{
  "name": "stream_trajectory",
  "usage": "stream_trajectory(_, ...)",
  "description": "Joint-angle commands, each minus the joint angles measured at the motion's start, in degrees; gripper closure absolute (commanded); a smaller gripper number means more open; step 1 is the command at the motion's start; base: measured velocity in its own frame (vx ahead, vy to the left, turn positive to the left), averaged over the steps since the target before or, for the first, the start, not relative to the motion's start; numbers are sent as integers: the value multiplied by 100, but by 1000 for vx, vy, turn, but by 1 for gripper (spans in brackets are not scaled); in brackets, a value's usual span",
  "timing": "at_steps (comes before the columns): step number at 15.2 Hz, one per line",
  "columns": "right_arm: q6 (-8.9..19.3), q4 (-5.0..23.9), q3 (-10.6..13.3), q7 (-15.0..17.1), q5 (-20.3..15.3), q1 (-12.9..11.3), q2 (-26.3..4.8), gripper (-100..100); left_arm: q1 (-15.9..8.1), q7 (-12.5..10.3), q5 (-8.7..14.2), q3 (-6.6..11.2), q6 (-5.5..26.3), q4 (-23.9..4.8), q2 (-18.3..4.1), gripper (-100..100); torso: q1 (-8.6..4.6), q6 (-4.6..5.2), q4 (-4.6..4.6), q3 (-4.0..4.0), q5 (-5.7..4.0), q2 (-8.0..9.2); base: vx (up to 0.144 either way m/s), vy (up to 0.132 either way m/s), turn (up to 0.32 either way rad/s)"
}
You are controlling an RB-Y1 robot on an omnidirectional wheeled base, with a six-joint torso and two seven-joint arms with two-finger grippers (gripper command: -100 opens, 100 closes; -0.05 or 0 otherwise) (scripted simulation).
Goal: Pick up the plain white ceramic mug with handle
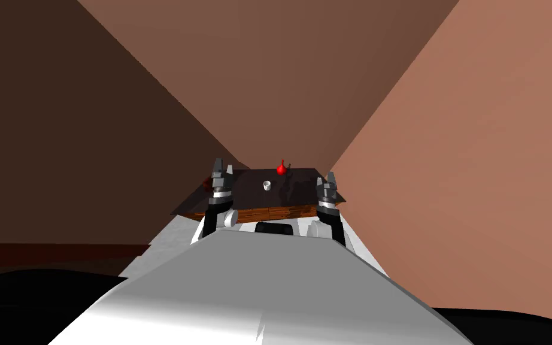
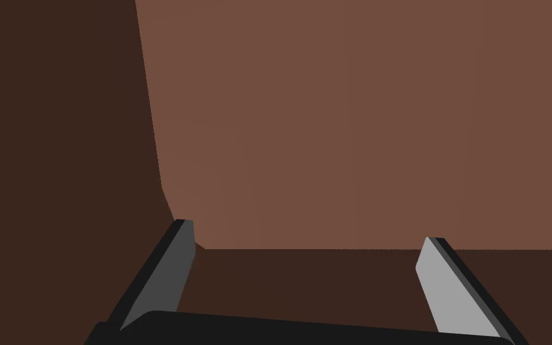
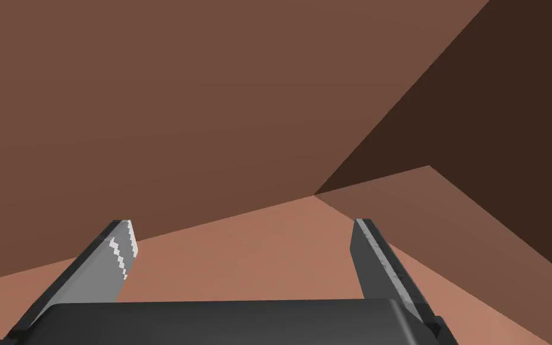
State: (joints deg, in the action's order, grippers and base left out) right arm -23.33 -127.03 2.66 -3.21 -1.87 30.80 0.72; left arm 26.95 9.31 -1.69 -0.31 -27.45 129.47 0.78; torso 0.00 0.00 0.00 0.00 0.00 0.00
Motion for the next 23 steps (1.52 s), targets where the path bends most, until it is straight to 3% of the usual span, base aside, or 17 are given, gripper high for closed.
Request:
stream_trajectory(1,0,0,0,0,0,0,0,0,-17,10,39,38,76,-68,-181,-100,0,0,0,0,0,0,-3,-9,-75)
stream_trajectory(3,0,0,1,0,0,-1,0,0,-55,34,129,128,255,-230,-462,-100,-4,3,0,1,-1,2,-14,-30,-199)
stream_trajectory(4,0,0,1,0,0,-1,0,0,-55,34,129,128,255,-230,-472,-100,-9,4,0,2,-2,5,-15,-34,-157)
stream_trajectory(6,0,0,1,0,0,-1,0,0,-111,70,266,266,527,-477,-781,-100,-13,3,1,3,-3,6,-16,-45,-221)
stream_trajectory(9,0,0,1,0,0,-1,1,0,-144,92,350,350,694,-631,-943,-100,-17,4,1,3,-3,6,-17,-44,-201)
stream_trajectory(12,0,0,1,0,0,-1,0,0,-220,144,545,548,1068,-993,-1260,-100,-15,3,1,4,-4,7,-14,-45,-243)
stream_trajectory(13,0,0,1,0,0,-2,1,0,-220,144,545,548,1083,-993,-1260,-100,-15,5,1,3,-3,6,-10,-42,-204)
stream_trajectory(16,0,0,1,0,0,-1,0,0,-306,204,772,779,1525,-1394,-1576,-100,-16,3,1,2,-4,5,-6,-48,-290)
stream_trajectory(19,0,0,1,0,0,-2,0,0,-351,236,896,905,1783,-1656,-1732,-100,-18,7,1,2,-4,3,-5,-49,-284)
stream_trajectory(20,0,0,1,0,0,-1,0,0,-397,271,1025,1038,1959,-1788,-1887,-100,-18,4,1,2,-4,5,-9,-54,-359)
stream_trajectory(22,0,0,1,0,0,-1,0,0,-397,271,1025,1038,2042,-1904,-1887,-100,-17,3,1,3,-4,6,-4,-38,-167)
stream_trajectory(23,0,0,0,0,0,0,0,0,-444,307,1160,1176,2291,-2058,-2041,-100,-13,0,1,3,-3,6,0,-46,-241)
